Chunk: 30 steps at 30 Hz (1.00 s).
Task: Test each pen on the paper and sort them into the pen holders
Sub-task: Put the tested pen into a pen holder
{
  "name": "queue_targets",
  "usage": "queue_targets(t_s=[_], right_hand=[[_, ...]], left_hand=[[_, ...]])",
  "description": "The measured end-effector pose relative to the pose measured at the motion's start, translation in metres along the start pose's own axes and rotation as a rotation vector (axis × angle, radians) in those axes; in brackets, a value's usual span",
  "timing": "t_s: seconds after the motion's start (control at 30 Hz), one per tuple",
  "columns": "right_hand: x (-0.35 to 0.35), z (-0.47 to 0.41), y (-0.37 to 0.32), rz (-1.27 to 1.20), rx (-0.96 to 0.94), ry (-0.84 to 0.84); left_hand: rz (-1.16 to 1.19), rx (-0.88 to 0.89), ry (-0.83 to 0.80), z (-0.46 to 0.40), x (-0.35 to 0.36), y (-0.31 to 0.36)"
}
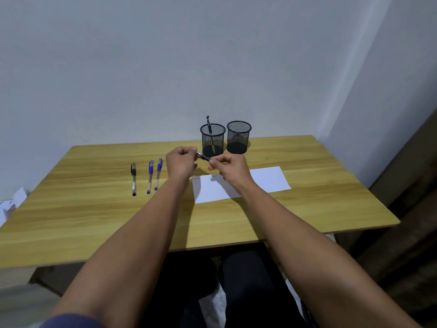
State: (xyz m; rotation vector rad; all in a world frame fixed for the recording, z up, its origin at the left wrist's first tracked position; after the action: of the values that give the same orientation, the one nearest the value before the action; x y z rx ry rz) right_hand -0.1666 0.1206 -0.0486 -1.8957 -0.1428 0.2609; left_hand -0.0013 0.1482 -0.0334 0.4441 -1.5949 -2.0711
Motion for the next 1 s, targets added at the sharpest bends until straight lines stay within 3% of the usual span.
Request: queue_targets(t_s=[0.23,0.4,0.57,0.7,1.0], right_hand=[[-0.018,-0.034,-0.003,0.213,0.012,-0.127],[-0.043,-0.107,-0.042,0.302,-0.125,0.129],[-0.041,-0.164,-0.05,0.301,-0.135,0.183],[-0.023,-0.187,-0.035,0.394,-0.131,0.165],[-0.002,-0.186,0.003,0.705,-0.029,0.026]], left_hand=[[-0.149,0.139,-0.159,-0.007,0.024,0.032],[-0.362,0.262,-0.104,-0.044,0.04,0.043],[-0.659,0.204,-0.069,-0.089,0.055,0.024],[-0.694,0.162,-0.042,-0.116,0.063,0.004],[-0.649,0.265,0.01,-0.116,0.072,-0.005]])
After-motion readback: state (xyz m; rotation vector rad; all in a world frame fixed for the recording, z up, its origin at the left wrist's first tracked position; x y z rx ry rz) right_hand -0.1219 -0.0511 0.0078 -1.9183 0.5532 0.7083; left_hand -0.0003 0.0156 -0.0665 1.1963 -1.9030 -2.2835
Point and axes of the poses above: each hand's wrist, its own z-axis away from the middle knuckle, its own x-axis out of the palm, y = z × x, the point moved 4 cm from there along -z, towards the middle knuckle, and after that the axes turned 12 degrees about -x, right-handed, at the moved point
